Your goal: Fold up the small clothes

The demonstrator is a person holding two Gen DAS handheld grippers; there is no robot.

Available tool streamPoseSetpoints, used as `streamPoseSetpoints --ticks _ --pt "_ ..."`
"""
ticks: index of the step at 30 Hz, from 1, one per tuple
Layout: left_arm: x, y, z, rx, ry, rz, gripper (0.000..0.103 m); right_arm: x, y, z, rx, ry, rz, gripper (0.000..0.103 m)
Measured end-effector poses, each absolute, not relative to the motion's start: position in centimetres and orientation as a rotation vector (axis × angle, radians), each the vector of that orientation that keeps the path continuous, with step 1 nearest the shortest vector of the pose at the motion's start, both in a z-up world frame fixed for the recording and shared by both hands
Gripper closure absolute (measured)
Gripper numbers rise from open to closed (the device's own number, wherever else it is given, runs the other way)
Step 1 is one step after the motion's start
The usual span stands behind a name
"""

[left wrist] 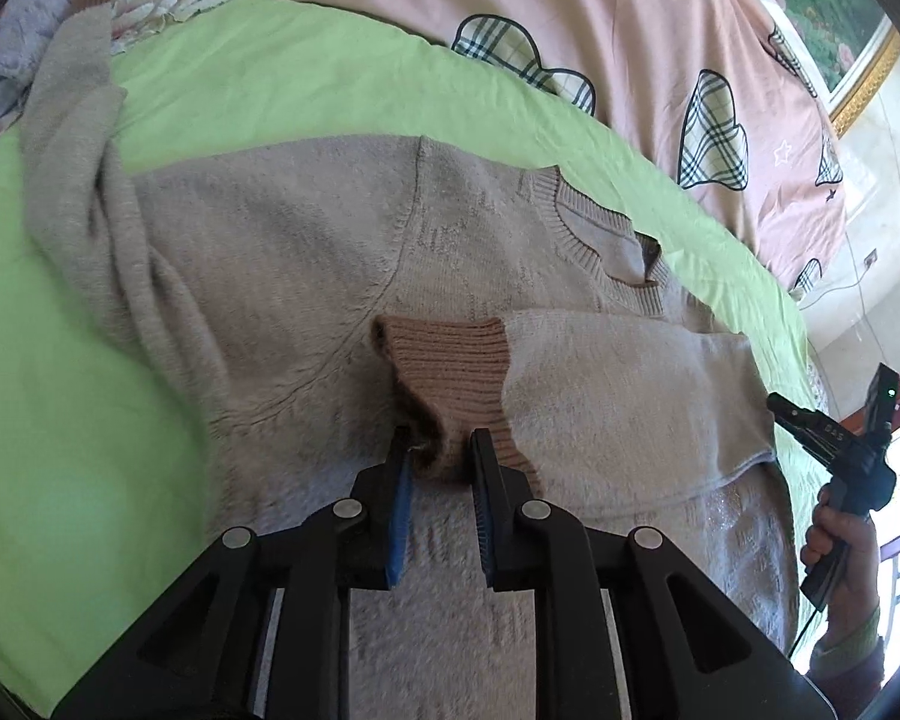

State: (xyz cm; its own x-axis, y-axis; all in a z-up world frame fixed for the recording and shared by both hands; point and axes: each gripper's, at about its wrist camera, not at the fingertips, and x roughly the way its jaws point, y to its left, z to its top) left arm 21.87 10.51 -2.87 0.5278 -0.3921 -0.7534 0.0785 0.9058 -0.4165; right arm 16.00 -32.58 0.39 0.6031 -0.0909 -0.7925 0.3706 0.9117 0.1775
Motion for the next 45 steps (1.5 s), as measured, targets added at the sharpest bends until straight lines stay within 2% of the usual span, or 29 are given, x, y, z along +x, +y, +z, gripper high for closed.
streamPoseSetpoints --ticks 2,6,9,12,14,21,25,29,34,36,37,38,39,40,45 --pt "21.1 11.1 -2.4 -0.341 0.970 -0.281 0.086 14.7 -31.2 1.1 0.363 0.861 -0.228 0.058" --pt "20.2 12.6 -1.7 -0.321 0.954 -0.243 0.082 13.3 -27.9 0.9 0.396 0.872 -0.114 0.057" --pt "20.2 14.2 -1.2 -0.325 0.939 -0.203 0.076 12.6 -25.6 -0.2 0.431 0.909 -0.050 0.057" --pt "20.9 16.2 -0.4 -0.329 0.916 -0.151 0.066 12.1 -23.6 -1.0 0.442 0.941 -0.009 0.057" --pt "21.7 17.5 0.0 -0.326 0.905 -0.111 0.054 11.7 -22.4 -1.3 0.446 0.954 0.020 0.057" --pt "26.3 22.4 1.5 -0.319 0.866 0.052 0.036 10.8 -19.8 -1.7 0.458 0.978 0.076 0.056" --pt "30.6 24.5 1.9 -0.308 0.876 0.105 0.019 10.4 -19.0 -2.0 0.468 0.997 0.099 0.054" --pt "35.9 26.8 1.4 -0.280 0.912 0.190 0.018 10.5 -18.2 -2.3 0.457 1.022 0.115 0.054" --pt "40.8 30.1 -1.9 -0.288 1.047 0.275 0.018 10.7 -18.2 -2.8 0.472 1.031 0.114 0.054" --pt "41.4 30.5 -2.5 -0.257 1.036 0.299 0.020 11.0 -18.3 -3.0 0.474 1.037 0.110 0.054" --pt "41.5 30.5 -2.5 -0.232 1.018 0.305 0.034 11.1 -18.3 -3.1 0.477 1.040 0.110 0.054" --pt "41.5 30.4 -2.4 -0.210 1.003 0.315 0.057 11.1 -18.3 -3.1 0.477 1.041 0.108 0.054" --pt "41.3 30.4 -2.3 -0.197 0.989 0.307 0.070 11.2 -18.3 -3.1 0.476 1.041 0.108 0.054" --pt "41.2 30.4 -2.1 -0.203 0.982 0.286 0.089 11.3 -18.2 -3.0 0.475 1.039 0.110 0.054" --pt "38.7 28.6 1.1 -0.235 0.901 0.144 0.092 11.5 -17.7 -2.7 0.470 1.030 0.124 0.054"
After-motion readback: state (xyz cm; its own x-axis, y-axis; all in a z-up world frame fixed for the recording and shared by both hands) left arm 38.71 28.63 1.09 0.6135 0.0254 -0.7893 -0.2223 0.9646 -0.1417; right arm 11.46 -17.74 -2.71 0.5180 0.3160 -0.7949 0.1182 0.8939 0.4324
